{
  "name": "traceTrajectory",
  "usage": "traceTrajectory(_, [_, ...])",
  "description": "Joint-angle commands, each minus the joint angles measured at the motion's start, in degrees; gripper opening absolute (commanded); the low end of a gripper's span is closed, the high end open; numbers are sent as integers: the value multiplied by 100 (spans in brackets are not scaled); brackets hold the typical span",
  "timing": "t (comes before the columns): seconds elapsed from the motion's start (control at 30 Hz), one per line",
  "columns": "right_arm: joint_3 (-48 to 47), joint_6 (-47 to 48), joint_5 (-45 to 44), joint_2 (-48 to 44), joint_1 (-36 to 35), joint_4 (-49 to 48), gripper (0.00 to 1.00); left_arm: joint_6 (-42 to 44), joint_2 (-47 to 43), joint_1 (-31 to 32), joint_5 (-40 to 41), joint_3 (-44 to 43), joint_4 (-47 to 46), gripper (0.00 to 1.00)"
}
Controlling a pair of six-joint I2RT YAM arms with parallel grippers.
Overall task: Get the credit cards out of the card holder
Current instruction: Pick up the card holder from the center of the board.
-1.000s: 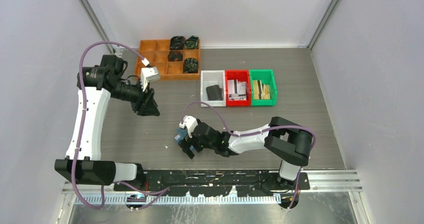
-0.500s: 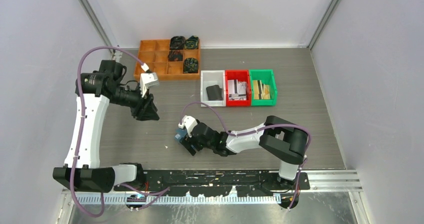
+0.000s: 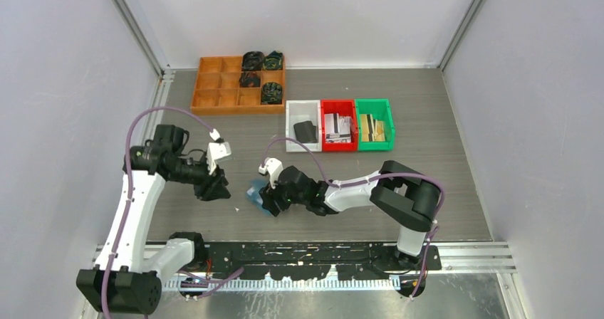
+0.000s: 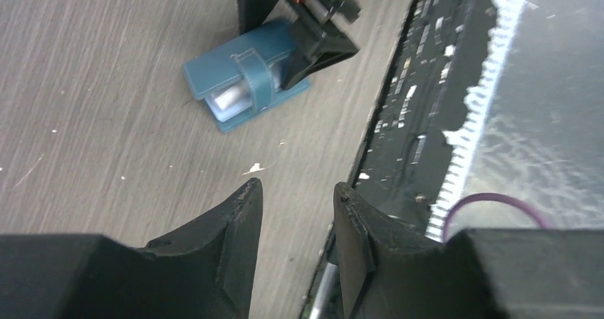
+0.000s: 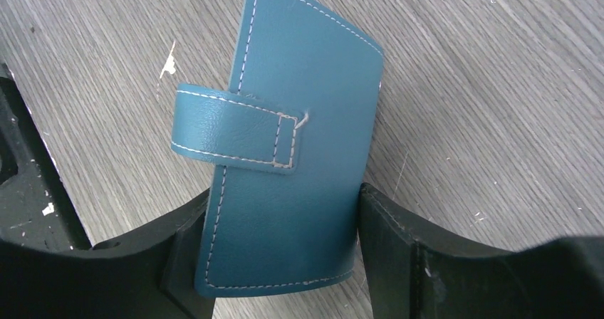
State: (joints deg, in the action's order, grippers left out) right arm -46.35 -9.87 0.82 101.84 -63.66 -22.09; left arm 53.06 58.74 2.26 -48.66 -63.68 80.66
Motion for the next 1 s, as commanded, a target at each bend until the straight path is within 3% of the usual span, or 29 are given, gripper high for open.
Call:
traceTrajectory(0.0, [-102, -263, 304, -237, 167, -246, 43, 251, -654, 184, 354, 914, -1662, 42])
traceTrajectory(0.2, [1, -533, 1168, -414, 496, -566, 37, 1092, -960, 574, 779, 1871, -2569, 42])
traceTrajectory(0.47, [8, -633, 1977, -387, 647, -617, 46, 937, -827, 1295, 1086, 2660, -4065, 42])
traceTrajectory(0.67, [65, -801, 2285, -281, 788, -844, 46, 818, -660, 1589, 1284, 3129, -5359, 41])
traceTrajectory(0.83, [192, -1200, 2856, -186, 1063, -1356, 44, 1256, -762, 1593, 1148, 3400, -5414, 42])
traceTrajectory(0.97, [138, -1268, 3111, -71, 1126, -1403, 45, 1138, -705, 1608, 1062, 3489, -5687, 42])
